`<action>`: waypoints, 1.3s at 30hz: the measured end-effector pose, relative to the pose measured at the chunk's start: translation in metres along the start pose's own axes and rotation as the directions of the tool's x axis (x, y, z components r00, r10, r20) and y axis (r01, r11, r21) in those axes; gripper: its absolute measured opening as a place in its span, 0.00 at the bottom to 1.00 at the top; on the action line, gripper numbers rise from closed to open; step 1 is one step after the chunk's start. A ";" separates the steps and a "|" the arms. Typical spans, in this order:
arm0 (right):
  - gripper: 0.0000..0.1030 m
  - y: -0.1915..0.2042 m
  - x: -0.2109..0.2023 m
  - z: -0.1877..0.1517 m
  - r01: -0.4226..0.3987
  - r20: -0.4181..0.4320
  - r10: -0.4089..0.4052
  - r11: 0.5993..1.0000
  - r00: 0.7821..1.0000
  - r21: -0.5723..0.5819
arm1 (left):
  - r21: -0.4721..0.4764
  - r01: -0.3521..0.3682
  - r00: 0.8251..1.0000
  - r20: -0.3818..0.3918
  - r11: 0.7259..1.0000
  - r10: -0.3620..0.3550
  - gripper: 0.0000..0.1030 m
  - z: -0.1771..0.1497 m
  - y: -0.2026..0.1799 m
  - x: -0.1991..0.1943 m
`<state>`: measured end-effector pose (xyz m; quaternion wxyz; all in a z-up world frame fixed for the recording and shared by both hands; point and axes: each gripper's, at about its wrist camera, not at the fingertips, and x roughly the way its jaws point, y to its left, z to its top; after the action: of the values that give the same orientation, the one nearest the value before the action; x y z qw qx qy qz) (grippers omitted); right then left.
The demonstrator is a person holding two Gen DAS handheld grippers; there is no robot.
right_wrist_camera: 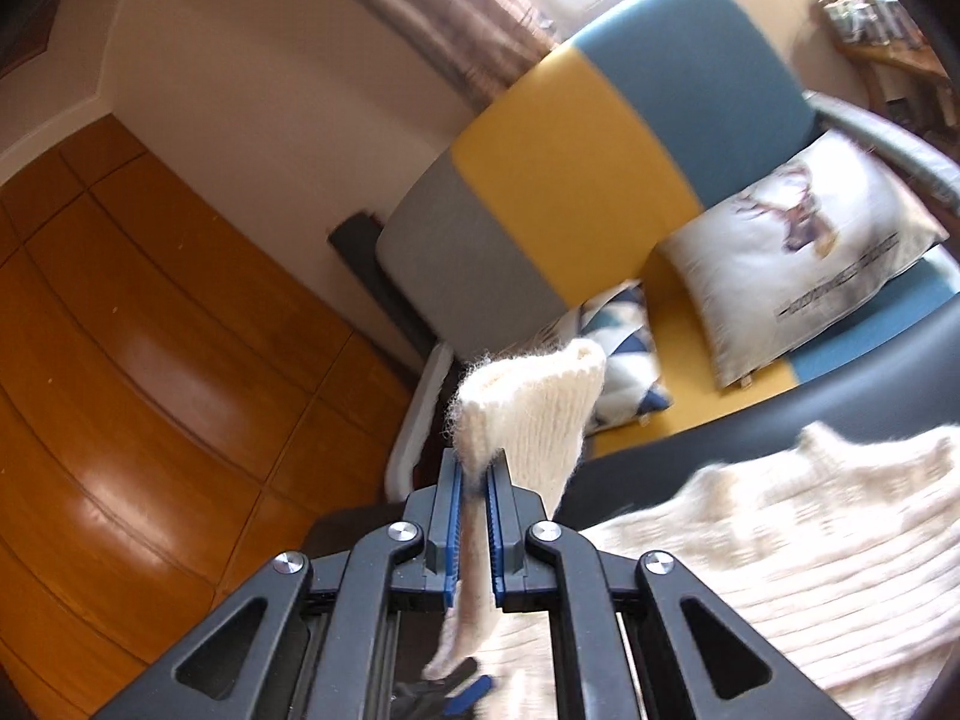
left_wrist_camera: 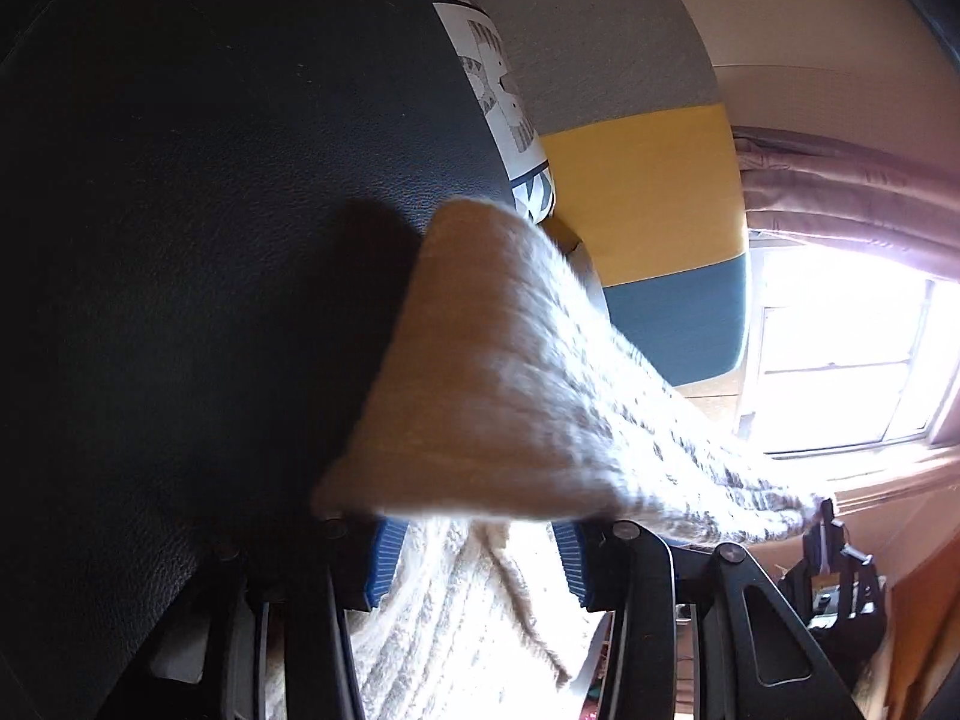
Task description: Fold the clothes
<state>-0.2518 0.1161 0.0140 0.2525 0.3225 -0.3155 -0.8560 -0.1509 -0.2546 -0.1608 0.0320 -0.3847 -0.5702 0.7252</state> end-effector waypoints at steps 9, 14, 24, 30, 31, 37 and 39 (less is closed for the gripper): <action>0.06 -0.095 -0.062 0.003 0.093 0.065 -0.104 0.985 0.992 0.145 | 0.077 -0.082 0.997 0.007 0.994 0.082 0.42 -0.012 -0.017 0.016; 0.09 -0.136 -0.045 -0.032 0.052 -0.091 -0.030 0.966 0.995 0.252 | 0.098 -0.098 0.995 0.005 0.990 0.098 0.42 -0.014 -0.023 0.022; 0.25 -0.205 0.024 -0.108 0.121 -0.228 0.044 0.739 0.973 0.663 | 0.085 -0.090 0.995 -0.023 0.992 0.093 0.42 -0.014 -0.014 0.019; 0.22 -0.207 0.043 -0.104 0.135 -0.160 -0.040 0.752 0.986 0.645 | 0.084 -0.081 0.996 -0.025 0.993 0.083 0.42 -0.011 -0.013 0.019; 0.21 -0.199 0.047 -0.100 0.164 -0.190 -0.064 0.803 0.980 0.573 | 0.092 -0.087 0.996 -0.018 0.992 0.089 0.42 -0.011 -0.015 0.019; 0.06 -0.154 0.040 -0.074 0.265 -0.177 -0.221 0.924 0.959 0.278 | 0.231 -0.195 0.980 0.075 0.953 0.182 0.17 -0.019 -0.033 0.013; 0.06 -0.144 0.034 -0.063 0.276 -0.161 -0.244 0.935 0.956 0.223 | 0.249 -0.187 0.982 0.066 0.950 0.176 0.14 -0.021 -0.038 0.015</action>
<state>-0.2621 0.1680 -0.1380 0.1156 0.4452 -0.3553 -0.8138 -0.1638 -0.2174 -0.1378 0.0019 -0.4123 -0.4353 0.8003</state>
